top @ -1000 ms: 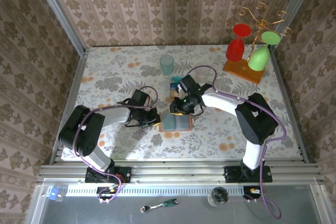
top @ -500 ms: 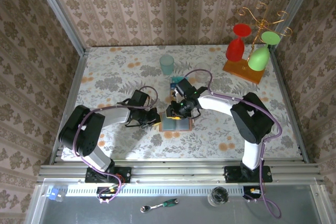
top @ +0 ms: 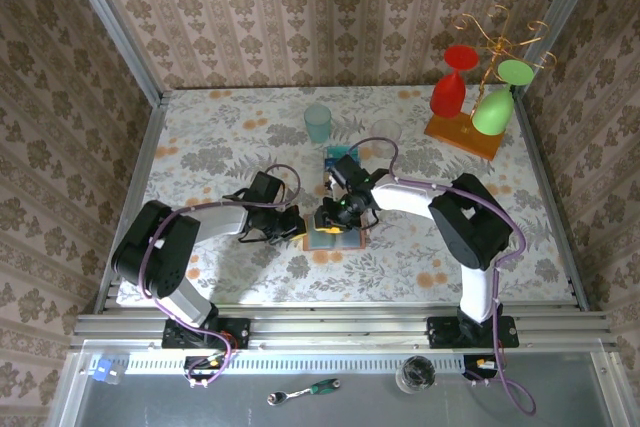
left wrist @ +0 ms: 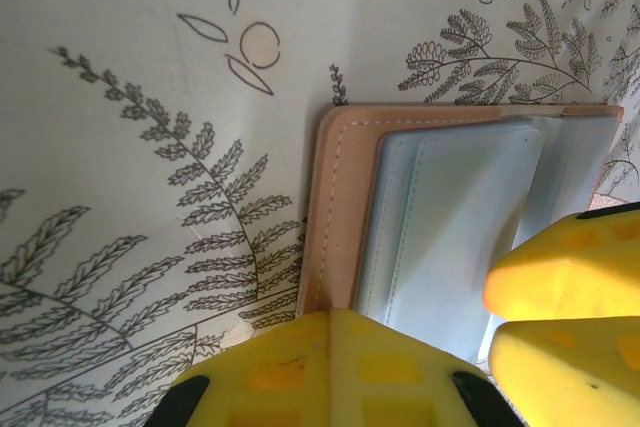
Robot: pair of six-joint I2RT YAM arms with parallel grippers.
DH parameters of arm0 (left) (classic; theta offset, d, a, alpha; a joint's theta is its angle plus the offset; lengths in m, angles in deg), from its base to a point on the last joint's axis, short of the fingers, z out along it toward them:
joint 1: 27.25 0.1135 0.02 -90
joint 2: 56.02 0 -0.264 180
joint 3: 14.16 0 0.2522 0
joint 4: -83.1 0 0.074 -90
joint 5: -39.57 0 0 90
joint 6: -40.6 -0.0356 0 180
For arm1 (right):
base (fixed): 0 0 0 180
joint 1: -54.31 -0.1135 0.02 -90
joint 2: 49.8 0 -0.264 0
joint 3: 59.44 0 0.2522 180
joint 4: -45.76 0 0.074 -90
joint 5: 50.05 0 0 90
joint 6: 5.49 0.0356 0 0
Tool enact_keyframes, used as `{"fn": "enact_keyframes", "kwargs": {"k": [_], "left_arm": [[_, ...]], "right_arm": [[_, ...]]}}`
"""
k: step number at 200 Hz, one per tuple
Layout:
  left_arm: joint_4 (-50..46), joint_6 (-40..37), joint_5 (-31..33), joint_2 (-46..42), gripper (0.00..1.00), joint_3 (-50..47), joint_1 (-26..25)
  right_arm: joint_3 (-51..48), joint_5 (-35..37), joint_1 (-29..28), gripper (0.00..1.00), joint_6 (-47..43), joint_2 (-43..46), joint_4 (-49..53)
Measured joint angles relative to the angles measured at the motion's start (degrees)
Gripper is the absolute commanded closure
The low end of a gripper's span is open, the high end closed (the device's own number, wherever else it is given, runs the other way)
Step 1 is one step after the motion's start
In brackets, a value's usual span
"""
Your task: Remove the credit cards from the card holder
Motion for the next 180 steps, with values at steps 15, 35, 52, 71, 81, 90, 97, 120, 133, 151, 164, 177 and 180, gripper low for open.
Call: {"fn": "enact_keyframes", "kwargs": {"k": [15, 35, 52, 71, 81, 90, 97, 120, 133, 151, 164, 177, 180], "left_arm": [[0.00, 0.00, 0.02, 0.00, 1.00, 0.00, 0.00], [0.00, 0.00, 0.00, 0.00, 1.00, 0.00, 0.00], [0.00, 0.00, 0.02, 0.00, 1.00, 0.00, 0.00], [0.00, 0.00, 0.00, 0.00, 1.00, 0.00, 0.00], [0.00, 0.00, 0.02, 0.00, 1.00, 0.00, 0.00], [0.00, 0.00, 0.00, 0.00, 1.00, 0.00, 0.00], [0.00, 0.00, 0.00, 0.00, 1.00, 0.00, 0.00], [0.00, 0.00, 0.00, 0.00, 1.00, 0.00, 0.00], [0.00, 0.00, 0.00, 0.00, 1.00, 0.00, 0.00], [0.00, 0.00, 0.00, 0.00, 1.00, 0.00, 0.00], [0.00, 0.00, 0.02, 0.00, 1.00, 0.00, 0.00], [-0.02, 0.00, 0.00, 0.00, 1.00, 0.00, 0.00], [0.00, 0.00, 0.00, 0.00, 1.00, 0.00, 0.00]], "right_arm": [[0.00, 0.00, -0.02, 0.69, 0.00, -0.28, 0.02], [0.00, 0.04, 0.00, 0.69, -0.02, -0.28, 0.15], [0.00, 0.31, 0.00, 0.69, -0.04, -0.28, 0.55], [0.00, 1.09, 0.00, 0.69, -0.11, -0.24, 1.31], [0.00, 1.57, 0.00, 0.69, -0.24, -0.17, 1.75], [0.00, 1.86, -0.02, 0.69, -0.26, -0.11, 2.03], [0.00, 2.16, 0.00, 0.69, -0.26, 0.00, 2.27], [0.00, 3.10, 0.00, 0.69, -0.31, 0.33, 3.13], [0.00, 3.43, 0.00, 0.69, -0.37, 0.57, 3.39], [-0.26, 3.54, 0.20, 0.69, -0.44, 1.01, 3.23], [-1.18, 3.52, 0.52, 0.69, -0.42, 1.53, 2.86], [-2.16, 3.48, 0.87, 0.69, -0.42, 1.90, 2.62], [-2.34, 3.45, 0.98, 0.69, -0.42, 1.97, 2.54]]}}
